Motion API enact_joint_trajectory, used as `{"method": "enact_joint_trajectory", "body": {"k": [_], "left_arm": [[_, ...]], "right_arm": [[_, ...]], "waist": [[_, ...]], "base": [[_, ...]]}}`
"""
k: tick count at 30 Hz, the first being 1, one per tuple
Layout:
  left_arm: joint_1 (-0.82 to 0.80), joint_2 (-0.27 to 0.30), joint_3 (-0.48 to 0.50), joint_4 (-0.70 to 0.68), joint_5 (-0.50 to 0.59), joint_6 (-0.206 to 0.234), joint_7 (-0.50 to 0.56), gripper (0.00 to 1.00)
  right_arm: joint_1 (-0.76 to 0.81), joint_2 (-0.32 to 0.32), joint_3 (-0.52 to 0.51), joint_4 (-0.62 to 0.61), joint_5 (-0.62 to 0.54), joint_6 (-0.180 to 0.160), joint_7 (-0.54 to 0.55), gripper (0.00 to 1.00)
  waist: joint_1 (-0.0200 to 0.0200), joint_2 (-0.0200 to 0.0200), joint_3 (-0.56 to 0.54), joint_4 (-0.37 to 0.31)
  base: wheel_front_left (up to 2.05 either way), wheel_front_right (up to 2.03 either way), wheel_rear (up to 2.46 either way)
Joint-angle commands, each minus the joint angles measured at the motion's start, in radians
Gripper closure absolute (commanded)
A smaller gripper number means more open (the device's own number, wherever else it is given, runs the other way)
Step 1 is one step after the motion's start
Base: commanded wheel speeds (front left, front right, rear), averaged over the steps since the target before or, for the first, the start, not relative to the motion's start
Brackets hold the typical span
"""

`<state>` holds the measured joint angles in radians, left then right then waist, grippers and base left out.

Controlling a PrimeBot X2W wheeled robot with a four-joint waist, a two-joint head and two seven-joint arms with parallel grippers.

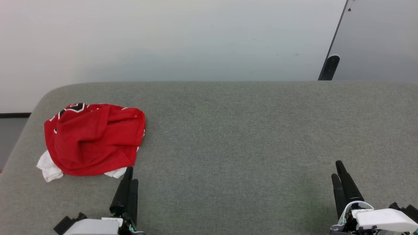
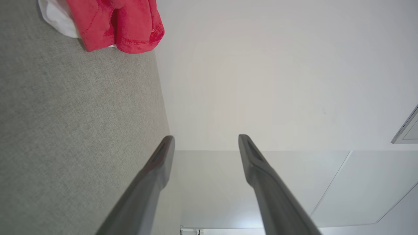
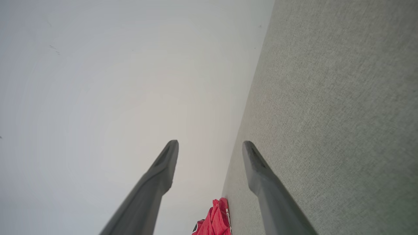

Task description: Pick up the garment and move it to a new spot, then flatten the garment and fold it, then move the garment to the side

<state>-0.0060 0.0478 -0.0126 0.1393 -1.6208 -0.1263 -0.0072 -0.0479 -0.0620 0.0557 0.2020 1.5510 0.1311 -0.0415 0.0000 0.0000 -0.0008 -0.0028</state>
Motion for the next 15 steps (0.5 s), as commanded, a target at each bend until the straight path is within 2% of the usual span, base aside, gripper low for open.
{"method": "enact_joint_trajectory", "body": {"k": [1,9,15], "left_arm": [[-0.005,0.010,-0.005,-0.019,0.012,-0.003,-0.007,0.00],[0.000,0.042,-0.030,-0.029,0.115,-0.004,-0.057,0.00],[0.002,0.076,-0.049,-0.011,0.274,0.009,-0.090,0.00]], "right_arm": [[-0.009,-0.008,0.009,-0.017,-0.008,0.000,-0.008,0.00],[-0.010,-0.031,0.040,-0.014,-0.075,0.000,-0.040,0.00],[-0.011,-0.049,0.056,-0.010,-0.164,0.000,-0.060,0.00]], "waist": [[0.0000,0.0000,0.000,0.000],[0.0000,0.0000,-0.005,0.000],[0.0000,0.0000,-0.009,0.001]], "base": [[0.00,0.00,0.00],[0.00,0.00,0.00],[0.00,0.00,0.00]]}}
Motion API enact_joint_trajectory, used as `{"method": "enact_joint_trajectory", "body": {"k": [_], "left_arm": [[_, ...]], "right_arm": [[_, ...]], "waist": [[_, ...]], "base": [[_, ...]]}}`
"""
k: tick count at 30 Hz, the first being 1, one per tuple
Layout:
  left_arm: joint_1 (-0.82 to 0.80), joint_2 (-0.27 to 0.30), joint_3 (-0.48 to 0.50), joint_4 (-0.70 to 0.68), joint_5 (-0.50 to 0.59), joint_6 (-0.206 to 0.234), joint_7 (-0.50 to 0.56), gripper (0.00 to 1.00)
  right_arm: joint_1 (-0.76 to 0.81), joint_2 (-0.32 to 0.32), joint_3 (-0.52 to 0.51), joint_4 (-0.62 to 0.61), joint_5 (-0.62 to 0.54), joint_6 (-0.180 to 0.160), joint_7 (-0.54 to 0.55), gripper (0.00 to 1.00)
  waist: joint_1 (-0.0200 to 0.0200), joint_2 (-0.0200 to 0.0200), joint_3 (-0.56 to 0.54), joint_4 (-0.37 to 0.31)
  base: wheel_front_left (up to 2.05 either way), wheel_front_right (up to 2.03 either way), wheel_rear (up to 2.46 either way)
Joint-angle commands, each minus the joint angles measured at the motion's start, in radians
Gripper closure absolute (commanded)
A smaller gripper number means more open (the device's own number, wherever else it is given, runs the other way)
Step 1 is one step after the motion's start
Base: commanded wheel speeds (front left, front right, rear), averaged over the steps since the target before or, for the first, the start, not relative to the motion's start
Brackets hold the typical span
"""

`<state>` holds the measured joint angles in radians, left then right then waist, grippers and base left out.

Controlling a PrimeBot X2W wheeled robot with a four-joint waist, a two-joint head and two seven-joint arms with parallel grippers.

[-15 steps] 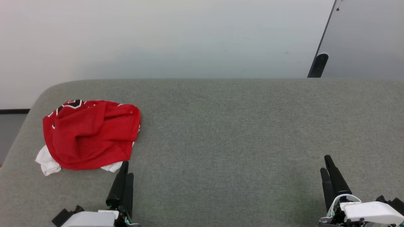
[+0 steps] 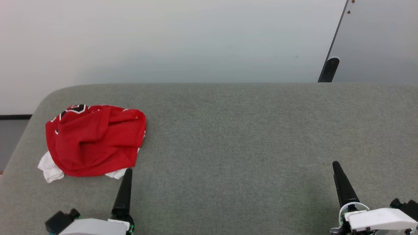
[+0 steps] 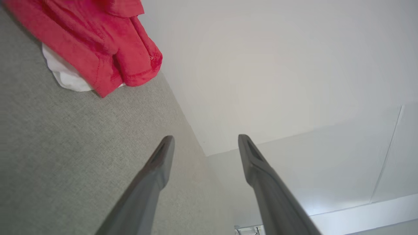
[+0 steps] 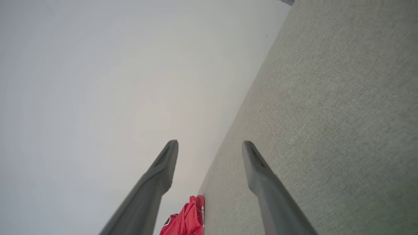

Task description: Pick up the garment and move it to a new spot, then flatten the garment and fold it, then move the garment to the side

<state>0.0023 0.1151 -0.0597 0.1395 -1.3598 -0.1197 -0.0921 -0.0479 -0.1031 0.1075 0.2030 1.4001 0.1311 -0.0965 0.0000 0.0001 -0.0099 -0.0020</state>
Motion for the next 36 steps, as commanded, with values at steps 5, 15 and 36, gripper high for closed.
{"method": "enact_joint_trajectory", "body": {"k": [5,15,36], "left_arm": [[-0.001,0.013,-0.003,-0.015,0.170,0.031,-0.024,0.00],[0.023,0.013,-0.003,-0.052,0.509,0.065,-0.052,0.00],[0.064,-0.040,0.040,-0.103,0.856,0.003,-0.104,0.00]], "right_arm": [[-0.009,-0.016,-0.004,-0.010,-0.163,0.000,-0.021,0.00],[0.011,0.006,-0.043,-0.023,-0.582,0.000,-0.049,0.00],[0.031,0.045,-0.053,-0.035,-0.962,0.000,-0.100,0.00]], "waist": [[0.0000,-0.0001,-0.005,0.001],[0.0000,-0.0001,-0.013,0.002],[0.0000,-0.0001,-0.020,0.004]], "base": [[0.00,0.00,0.00],[0.00,0.00,0.00],[0.00,0.00,0.00]]}}
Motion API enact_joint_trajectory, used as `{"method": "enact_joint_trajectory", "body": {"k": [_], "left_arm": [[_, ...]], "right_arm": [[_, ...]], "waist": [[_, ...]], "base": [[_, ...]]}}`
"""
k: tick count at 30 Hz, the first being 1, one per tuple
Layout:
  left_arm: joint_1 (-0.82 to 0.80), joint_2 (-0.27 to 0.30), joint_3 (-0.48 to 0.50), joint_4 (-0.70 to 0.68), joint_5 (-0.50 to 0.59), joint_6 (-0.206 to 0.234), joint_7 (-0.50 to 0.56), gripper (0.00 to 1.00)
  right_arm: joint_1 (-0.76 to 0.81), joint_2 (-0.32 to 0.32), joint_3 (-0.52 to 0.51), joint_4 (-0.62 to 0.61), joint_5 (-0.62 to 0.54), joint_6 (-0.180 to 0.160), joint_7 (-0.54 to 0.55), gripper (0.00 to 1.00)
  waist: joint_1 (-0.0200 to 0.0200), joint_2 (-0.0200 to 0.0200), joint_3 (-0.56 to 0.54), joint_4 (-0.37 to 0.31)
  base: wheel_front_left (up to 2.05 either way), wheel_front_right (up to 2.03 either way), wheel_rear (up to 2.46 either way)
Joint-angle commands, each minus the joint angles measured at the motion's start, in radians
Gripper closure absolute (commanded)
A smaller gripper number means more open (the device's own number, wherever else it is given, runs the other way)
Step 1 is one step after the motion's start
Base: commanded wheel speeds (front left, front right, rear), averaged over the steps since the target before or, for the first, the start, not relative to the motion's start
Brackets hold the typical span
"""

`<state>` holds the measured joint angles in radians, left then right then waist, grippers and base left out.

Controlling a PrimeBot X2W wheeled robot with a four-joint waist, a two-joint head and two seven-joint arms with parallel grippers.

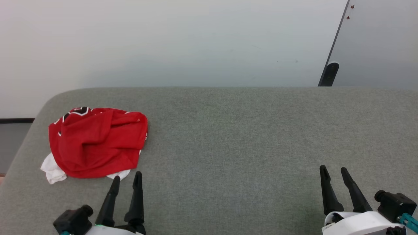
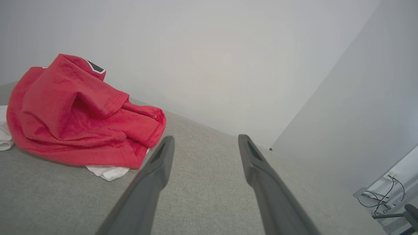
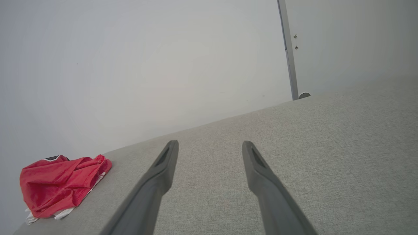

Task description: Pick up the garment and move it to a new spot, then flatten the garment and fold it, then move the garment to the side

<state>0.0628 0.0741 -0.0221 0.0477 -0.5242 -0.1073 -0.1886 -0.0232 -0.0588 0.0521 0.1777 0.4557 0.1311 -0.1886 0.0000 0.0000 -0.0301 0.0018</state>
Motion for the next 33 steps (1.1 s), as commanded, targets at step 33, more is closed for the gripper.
{"method": "enact_joint_trajectory", "body": {"k": [33], "left_arm": [[0.035,-0.018,-0.001,-0.045,0.267,-0.025,-0.070,0.00]], "right_arm": [[0.031,0.008,0.041,-0.022,-0.260,-0.001,-0.071,0.00]], "waist": [[0.0000,0.0000,-0.022,0.022]], "base": [[0.00,0.00,0.00]]}}
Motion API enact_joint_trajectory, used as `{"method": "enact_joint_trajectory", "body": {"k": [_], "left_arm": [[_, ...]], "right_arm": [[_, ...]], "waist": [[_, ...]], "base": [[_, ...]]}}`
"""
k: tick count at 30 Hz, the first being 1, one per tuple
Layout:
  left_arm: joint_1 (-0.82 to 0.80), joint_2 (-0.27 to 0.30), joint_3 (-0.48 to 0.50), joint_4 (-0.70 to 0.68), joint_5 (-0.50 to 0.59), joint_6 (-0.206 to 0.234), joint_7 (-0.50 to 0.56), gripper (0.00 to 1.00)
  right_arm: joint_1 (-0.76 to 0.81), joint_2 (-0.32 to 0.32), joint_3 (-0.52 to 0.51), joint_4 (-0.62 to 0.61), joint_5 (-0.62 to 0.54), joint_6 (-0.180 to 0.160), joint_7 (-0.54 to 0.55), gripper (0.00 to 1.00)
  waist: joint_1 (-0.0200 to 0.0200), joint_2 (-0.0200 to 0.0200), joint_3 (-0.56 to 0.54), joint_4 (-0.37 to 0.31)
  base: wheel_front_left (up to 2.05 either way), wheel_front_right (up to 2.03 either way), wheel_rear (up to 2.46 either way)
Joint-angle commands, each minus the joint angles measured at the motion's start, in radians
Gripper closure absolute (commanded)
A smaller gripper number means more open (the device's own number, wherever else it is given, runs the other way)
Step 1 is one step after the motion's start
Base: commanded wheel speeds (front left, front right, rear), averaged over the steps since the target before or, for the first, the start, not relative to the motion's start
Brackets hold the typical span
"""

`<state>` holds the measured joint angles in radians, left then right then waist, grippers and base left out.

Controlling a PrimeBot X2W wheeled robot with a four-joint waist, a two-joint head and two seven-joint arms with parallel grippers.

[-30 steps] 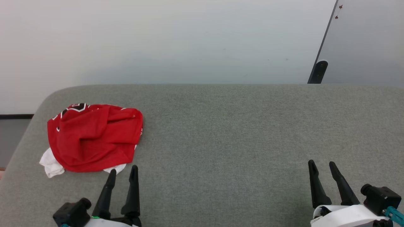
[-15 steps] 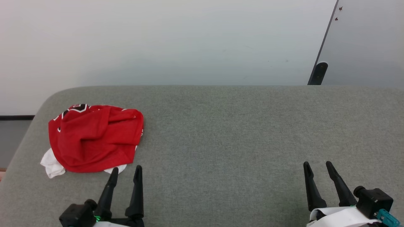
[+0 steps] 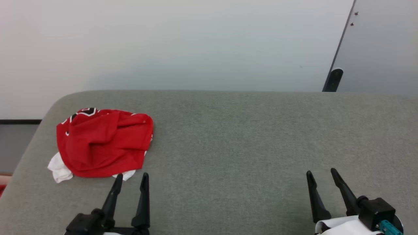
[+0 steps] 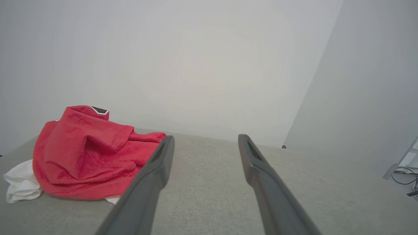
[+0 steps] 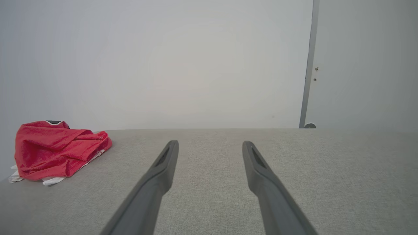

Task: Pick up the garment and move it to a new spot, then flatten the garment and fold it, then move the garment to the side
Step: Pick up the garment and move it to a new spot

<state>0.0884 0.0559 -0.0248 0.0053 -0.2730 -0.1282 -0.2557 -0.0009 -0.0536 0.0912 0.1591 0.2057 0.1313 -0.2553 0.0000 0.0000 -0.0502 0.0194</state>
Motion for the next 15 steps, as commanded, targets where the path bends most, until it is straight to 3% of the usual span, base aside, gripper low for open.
{"method": "enact_joint_trajectory", "body": {"k": [1,15], "left_arm": [[0.009,0.000,0.005,-0.001,0.020,-0.003,-0.004,0.00],[0.039,-0.002,0.132,0.014,0.022,0.012,-0.008,0.00]], "right_arm": [[0.007,0.003,0.006,-0.003,-0.016,-0.001,-0.006,0.00],[0.011,0.004,0.082,0.024,-0.014,-0.001,-0.011,0.00]], "waist": [[0.0000,0.0000,-0.004,0.010],[0.0000,0.0000,-0.053,0.169]], "base": [[0.00,0.00,0.00],[0.00,0.00,0.00]]}}
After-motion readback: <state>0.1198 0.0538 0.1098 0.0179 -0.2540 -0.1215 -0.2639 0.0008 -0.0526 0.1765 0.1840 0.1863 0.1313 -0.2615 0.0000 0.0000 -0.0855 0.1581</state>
